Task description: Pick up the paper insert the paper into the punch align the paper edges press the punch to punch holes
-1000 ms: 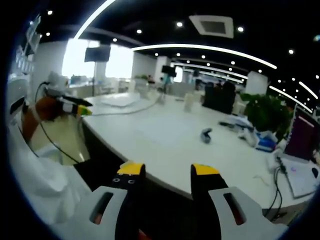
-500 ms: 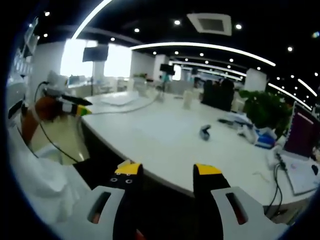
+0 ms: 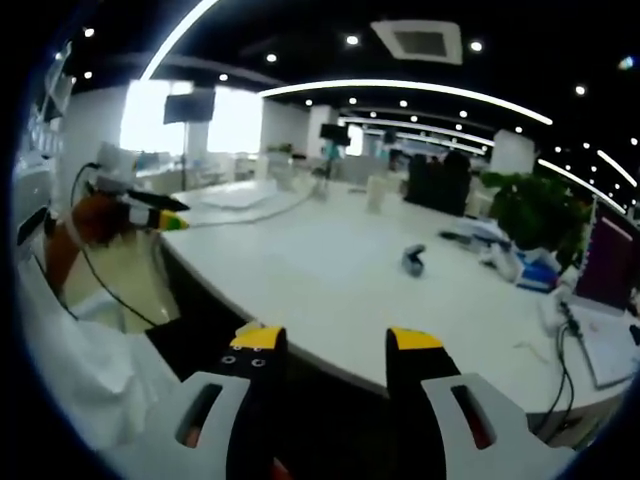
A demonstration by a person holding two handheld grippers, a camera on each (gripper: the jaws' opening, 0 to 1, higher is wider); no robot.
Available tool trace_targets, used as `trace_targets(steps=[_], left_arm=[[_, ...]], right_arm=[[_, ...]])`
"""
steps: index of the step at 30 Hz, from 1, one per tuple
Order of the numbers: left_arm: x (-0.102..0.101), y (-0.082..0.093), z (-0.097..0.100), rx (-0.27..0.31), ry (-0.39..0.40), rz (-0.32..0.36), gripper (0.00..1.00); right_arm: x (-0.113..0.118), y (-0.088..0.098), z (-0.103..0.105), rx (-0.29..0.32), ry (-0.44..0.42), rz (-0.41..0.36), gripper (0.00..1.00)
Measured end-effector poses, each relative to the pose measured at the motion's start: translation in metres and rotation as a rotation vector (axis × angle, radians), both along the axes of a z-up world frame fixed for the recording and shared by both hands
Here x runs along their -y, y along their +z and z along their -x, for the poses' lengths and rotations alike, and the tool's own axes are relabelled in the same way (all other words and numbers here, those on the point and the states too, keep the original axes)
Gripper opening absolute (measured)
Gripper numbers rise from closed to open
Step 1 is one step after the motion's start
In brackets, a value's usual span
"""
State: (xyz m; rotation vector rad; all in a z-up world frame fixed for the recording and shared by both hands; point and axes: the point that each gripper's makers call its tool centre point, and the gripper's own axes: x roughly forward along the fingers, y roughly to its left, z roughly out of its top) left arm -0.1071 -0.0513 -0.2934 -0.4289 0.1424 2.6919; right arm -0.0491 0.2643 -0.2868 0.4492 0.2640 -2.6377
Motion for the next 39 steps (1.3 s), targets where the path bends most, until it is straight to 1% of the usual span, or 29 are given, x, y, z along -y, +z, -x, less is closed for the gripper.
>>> trace_targets(steps=[4, 7, 11, 17, 22, 25, 28, 31, 39], left_arm=[[0.0, -0.004, 0.007, 0.013, 0.008, -0.012, 0.57], [0.0, -0.003, 0.011, 0.016, 0.016, -0.018, 0.57], [-0.002, -0.001, 0.017, 0.01, 0.02, -0.015, 0.56], [-0.008, -0.005, 0.026, 0.019, 0.016, -0.007, 0.56], [-0.009, -0.008, 0.035, 0.024, 0.016, 0.001, 0.56], [-0.008, -0.011, 0.043, 0.036, 0.018, -0.002, 0.56], [-0.005, -0.014, 0.053, 0.041, 0.023, 0.012, 0.56], [-0.005, -0.016, 0.06, 0.048, 0.022, 0.016, 0.56], [-0.006, -0.028, 0.082, 0.068, 0.017, 0.003, 0.56]], right_arm=[[-0.001, 0.003, 0.005, 0.001, -0.006, 0.004, 0.42], [0.001, 0.004, 0.009, -0.002, -0.008, 0.016, 0.42], [0.004, 0.001, 0.015, 0.003, -0.007, 0.04, 0.42], [0.006, -0.002, 0.025, 0.014, -0.01, 0.064, 0.42], [0.009, -0.004, 0.038, 0.022, -0.007, 0.082, 0.42], [0.013, -0.007, 0.044, 0.031, 0.002, 0.084, 0.42], [0.018, -0.008, 0.052, 0.035, 0.015, 0.089, 0.42], [0.023, -0.011, 0.063, 0.043, 0.02, 0.098, 0.42], [0.035, -0.014, 0.086, 0.049, 0.033, 0.095, 0.42]])
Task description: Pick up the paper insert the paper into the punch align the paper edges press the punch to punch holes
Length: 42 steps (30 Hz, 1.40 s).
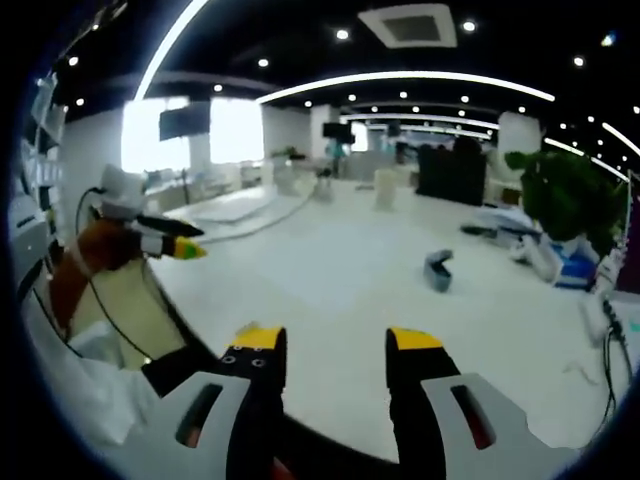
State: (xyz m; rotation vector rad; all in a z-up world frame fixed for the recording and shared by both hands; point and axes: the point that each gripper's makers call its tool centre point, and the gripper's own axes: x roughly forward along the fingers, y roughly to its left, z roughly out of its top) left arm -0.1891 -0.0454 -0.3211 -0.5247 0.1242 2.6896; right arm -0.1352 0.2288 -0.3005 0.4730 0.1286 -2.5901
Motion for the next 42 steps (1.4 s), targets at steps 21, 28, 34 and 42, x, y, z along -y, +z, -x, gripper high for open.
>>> trace_targets(steps=[21, 28, 34, 42], left_arm=[[-0.011, -0.011, 0.034, 0.018, -0.017, -0.023, 0.55], [-0.015, -0.012, 0.041, 0.013, -0.021, -0.016, 0.55], [-0.013, -0.013, 0.047, 0.011, -0.015, -0.01, 0.55], [-0.017, -0.019, 0.063, 0.014, -0.019, 0.0, 0.55]], right_arm=[[0.021, -0.02, 0.046, 0.033, -0.009, -0.017, 0.42], [0.028, -0.018, 0.053, 0.025, -0.009, -0.003, 0.42], [0.031, -0.021, 0.061, 0.025, -0.012, -0.002, 0.42], [0.036, -0.044, 0.082, 0.071, -0.013, 0.003, 0.42]])
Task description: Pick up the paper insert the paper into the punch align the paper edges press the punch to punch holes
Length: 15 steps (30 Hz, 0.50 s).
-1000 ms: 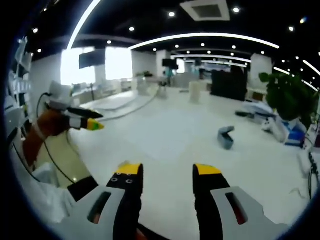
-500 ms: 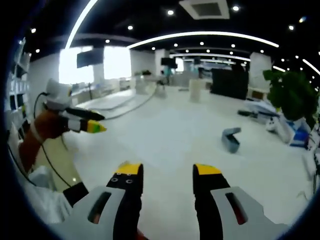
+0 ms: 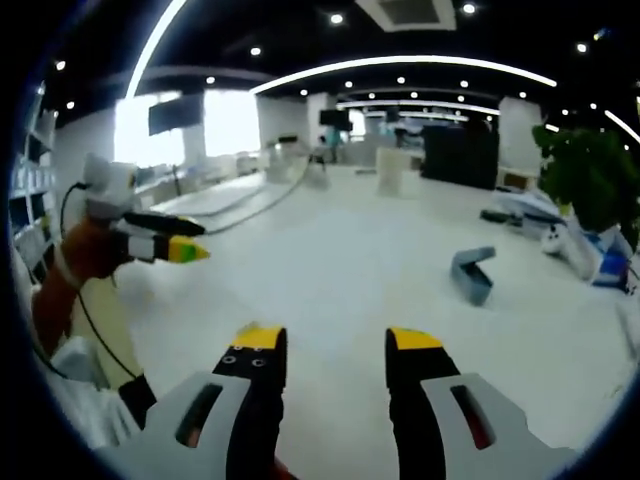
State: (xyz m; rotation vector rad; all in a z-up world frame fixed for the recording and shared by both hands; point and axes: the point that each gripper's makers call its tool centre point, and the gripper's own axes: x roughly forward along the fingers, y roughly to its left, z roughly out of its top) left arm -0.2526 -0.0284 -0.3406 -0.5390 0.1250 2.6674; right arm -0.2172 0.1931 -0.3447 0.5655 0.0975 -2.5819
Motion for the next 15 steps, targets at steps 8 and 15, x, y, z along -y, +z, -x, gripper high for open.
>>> trace_targets(steps=[8, 15], left_arm=[[-0.008, -0.007, 0.009, 0.009, -0.011, 0.0, 0.55], [-0.009, -0.012, 0.017, 0.007, 0.006, 0.004, 0.55]], right_arm=[[0.006, -0.005, 0.013, 0.01, -0.004, -0.01, 0.42], [0.008, -0.013, 0.025, 0.023, -0.021, -0.017, 0.42]])
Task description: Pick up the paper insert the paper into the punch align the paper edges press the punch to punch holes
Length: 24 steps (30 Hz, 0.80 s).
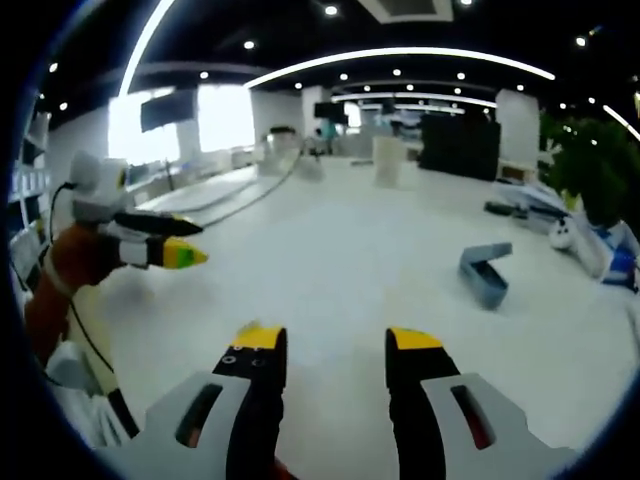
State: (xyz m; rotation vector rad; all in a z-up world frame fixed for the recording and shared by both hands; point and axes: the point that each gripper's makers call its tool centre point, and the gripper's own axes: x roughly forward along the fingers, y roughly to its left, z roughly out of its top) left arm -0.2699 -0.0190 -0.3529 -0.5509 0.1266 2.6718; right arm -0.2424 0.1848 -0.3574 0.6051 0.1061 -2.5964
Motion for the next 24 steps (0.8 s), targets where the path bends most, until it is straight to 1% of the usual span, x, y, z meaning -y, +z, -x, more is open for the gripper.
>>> trace_targets(steps=[2, 4, 11, 20, 24], left_arm=[[0.0, -0.003, 0.001, 0.007, 0.003, 0.004, 0.55], [0.001, -0.005, 0.002, 0.012, 0.004, 0.003, 0.55], [0.0, -0.004, 0.005, 0.01, 0.007, 0.003, 0.54], [-0.016, 0.001, 0.016, -0.001, -0.024, 0.004, 0.54], [-0.021, 0.0, 0.026, -0.015, -0.034, -0.015, 0.53]], right_arm=[[0.002, -0.001, 0.0, 0.008, 0.002, -0.003, 0.42], [0.003, 0.0, 0.0, 0.002, 0.004, -0.013, 0.42], [0.006, -0.001, 0.003, 0.005, 0.007, -0.017, 0.42], [0.009, -0.004, 0.007, 0.014, 0.011, -0.022, 0.42], [0.009, -0.006, 0.009, 0.02, 0.006, -0.026, 0.42]])
